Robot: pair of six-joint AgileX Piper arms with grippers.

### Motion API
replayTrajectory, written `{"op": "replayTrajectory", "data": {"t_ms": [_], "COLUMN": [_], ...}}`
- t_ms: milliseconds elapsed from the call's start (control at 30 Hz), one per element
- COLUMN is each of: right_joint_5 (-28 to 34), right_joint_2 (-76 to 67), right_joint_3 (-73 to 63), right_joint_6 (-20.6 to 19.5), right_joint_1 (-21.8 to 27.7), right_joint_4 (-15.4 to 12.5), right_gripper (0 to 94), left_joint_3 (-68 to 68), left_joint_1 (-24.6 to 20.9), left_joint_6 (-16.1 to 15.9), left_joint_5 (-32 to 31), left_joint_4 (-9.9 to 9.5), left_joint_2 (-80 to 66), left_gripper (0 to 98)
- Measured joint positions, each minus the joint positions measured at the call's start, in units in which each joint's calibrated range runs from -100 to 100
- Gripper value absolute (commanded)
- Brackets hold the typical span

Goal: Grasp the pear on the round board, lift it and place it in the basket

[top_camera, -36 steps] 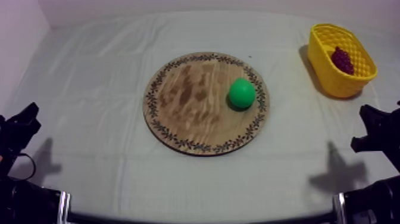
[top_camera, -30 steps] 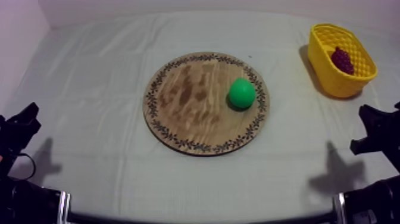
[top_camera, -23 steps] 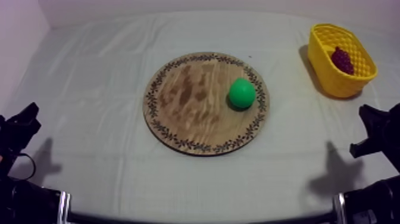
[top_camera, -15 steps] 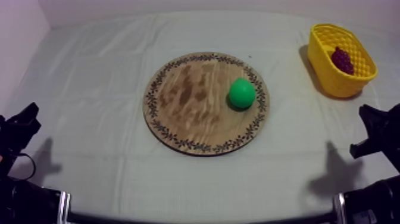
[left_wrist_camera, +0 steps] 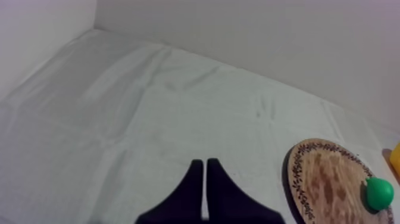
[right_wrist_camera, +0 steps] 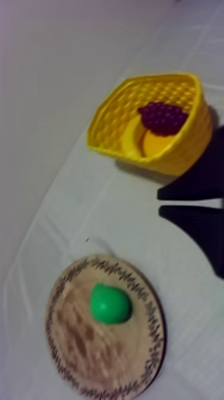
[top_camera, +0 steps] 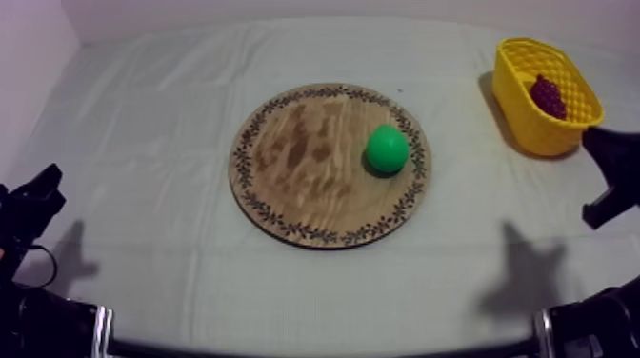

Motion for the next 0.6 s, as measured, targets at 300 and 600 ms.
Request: {"op": "replayTrajectory", "data": {"t_ms": [300, 600], "right_joint_5": [12.65, 28.15], "right_joint_2": [21.28, 43.90], "right_joint_3": [-27.63, -54.75], "right_joint_6": [-7.14, -16.43], "right_joint_1": [-9.17, -17.99], "right_joint_4": [4.46, 11.23], "right_gripper": [0.4, 0.4], "left_joint_3": [0.00, 0.00], "left_joint_1": [0.00, 0.00], "left_joint_6": [0.00, 0.00], "left_joint_5": [0.00, 0.00], "left_joint_4": [0.00, 0.00], "left_joint_2": [0.00, 0.00], "left_gripper": [0.1, 0.1]}}
